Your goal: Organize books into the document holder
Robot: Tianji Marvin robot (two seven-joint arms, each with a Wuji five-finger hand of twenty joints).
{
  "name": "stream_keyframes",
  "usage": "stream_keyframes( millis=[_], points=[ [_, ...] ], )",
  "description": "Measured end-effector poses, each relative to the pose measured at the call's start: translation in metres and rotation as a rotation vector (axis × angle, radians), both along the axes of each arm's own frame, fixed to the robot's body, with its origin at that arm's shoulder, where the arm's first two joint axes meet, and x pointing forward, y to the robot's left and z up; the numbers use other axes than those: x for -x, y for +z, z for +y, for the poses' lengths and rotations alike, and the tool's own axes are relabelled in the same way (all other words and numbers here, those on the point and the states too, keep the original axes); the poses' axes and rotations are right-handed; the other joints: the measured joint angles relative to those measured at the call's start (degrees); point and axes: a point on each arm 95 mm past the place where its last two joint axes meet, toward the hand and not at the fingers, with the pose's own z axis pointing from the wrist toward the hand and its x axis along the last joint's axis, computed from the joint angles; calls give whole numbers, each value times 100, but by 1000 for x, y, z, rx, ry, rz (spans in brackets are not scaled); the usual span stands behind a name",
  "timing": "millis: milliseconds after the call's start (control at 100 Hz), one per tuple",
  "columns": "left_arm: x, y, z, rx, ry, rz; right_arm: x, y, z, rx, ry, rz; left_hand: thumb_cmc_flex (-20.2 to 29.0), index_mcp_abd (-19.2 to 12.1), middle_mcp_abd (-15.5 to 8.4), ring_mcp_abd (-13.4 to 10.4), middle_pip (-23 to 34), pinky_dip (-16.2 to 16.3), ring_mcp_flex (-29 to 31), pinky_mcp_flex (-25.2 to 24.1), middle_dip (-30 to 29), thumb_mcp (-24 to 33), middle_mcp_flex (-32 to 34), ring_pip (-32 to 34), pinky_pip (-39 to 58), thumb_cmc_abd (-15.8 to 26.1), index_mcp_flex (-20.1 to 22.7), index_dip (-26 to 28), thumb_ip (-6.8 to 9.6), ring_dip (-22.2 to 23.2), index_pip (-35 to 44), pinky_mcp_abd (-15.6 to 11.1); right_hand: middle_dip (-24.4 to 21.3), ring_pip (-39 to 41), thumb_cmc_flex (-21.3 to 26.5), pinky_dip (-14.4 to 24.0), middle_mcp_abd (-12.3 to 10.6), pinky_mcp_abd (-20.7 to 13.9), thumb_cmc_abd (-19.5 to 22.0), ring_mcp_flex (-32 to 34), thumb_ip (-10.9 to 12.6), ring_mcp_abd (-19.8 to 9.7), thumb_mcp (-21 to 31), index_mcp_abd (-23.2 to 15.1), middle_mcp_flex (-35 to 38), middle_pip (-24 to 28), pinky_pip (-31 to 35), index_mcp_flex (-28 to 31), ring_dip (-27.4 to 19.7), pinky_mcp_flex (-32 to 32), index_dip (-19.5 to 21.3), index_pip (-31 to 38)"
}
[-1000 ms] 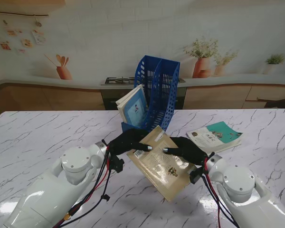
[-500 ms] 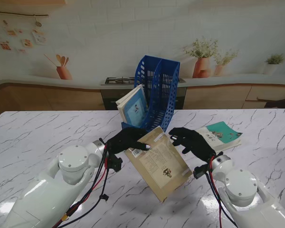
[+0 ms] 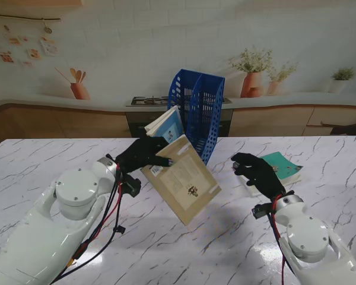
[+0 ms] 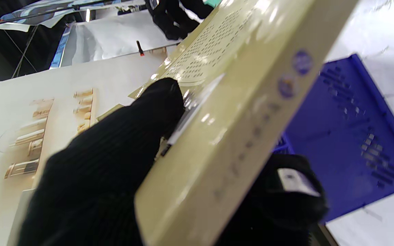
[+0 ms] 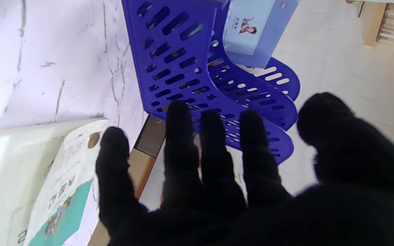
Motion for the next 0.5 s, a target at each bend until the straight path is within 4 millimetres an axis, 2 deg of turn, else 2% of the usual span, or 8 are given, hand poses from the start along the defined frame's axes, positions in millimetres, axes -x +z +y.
stream_keyframes(
  millis=[140, 500],
  points=[
    [-3, 27, 9, -87, 66, -61, -1, -2, 1, -3, -7, -8, -20, 0, -12, -25, -1, 13, 8, 2, 7, 9, 54, 66, 2, -2, 36, 10, -1, 0, -2, -21, 0, 0, -7, -1, 0, 0, -34, 1, 0, 0, 21, 0, 0, 2, 0, 1, 0, 35, 0, 0],
    [-24, 88, 21, -162, 206, -193, -3, -3, 5, -14, -20, -16, -36, -2, -37, -41, 12, 16, 12, 4, 7, 42, 60, 102, 6, -5, 62, 27, -2, -7, -2, -41, 0, 0, -7, -57, -10, 0, -34, 2, 0, 0, 23, 0, 0, 66, 0, 1, 0, 46, 1, 0]
  ],
)
